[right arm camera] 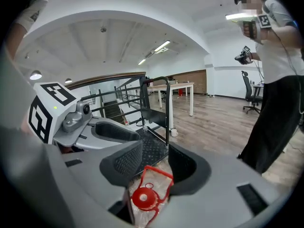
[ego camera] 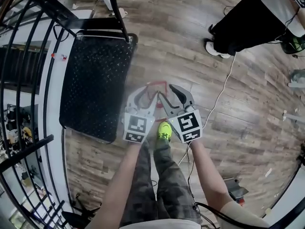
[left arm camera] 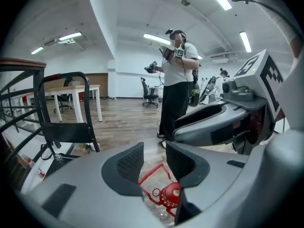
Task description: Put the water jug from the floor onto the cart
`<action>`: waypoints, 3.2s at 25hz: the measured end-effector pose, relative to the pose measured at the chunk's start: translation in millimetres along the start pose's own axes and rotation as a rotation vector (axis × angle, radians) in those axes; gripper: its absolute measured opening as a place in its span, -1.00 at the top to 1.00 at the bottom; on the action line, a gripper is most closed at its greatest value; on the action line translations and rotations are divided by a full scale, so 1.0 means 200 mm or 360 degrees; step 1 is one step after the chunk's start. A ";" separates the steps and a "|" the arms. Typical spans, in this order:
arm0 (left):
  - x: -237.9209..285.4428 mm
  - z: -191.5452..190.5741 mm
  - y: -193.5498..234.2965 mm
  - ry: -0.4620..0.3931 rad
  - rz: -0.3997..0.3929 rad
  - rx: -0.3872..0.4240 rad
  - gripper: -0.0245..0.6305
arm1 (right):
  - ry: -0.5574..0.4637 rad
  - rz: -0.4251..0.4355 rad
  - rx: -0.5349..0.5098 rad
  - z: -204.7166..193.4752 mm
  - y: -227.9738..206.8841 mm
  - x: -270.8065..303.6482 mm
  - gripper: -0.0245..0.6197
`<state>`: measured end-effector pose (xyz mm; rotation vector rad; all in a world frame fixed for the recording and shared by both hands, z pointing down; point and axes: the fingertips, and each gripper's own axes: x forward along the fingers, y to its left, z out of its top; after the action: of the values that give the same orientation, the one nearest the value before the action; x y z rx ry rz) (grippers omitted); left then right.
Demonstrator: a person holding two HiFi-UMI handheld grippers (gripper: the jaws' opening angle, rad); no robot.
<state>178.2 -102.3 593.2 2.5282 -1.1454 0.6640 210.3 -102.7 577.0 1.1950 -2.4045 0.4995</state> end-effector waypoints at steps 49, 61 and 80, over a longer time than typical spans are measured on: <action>0.57 -0.85 0.26 0.0341 0.0008 -0.0266 0.40 | 0.0531 -0.0073 0.0190 -0.89 -0.31 0.71 0.34; 0.62 -0.79 0.29 0.0264 0.0068 -0.0215 0.41 | 0.0441 -0.0052 0.0183 -0.84 -0.28 0.74 0.68; 0.45 -0.55 0.21 0.0114 0.0081 0.0034 0.62 | 0.0188 -0.0091 0.0202 -0.62 -0.21 0.55 0.83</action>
<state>165.0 -138.1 736.7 2.4786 -1.1875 0.7772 208.7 -139.7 742.7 1.2470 -2.2615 0.6939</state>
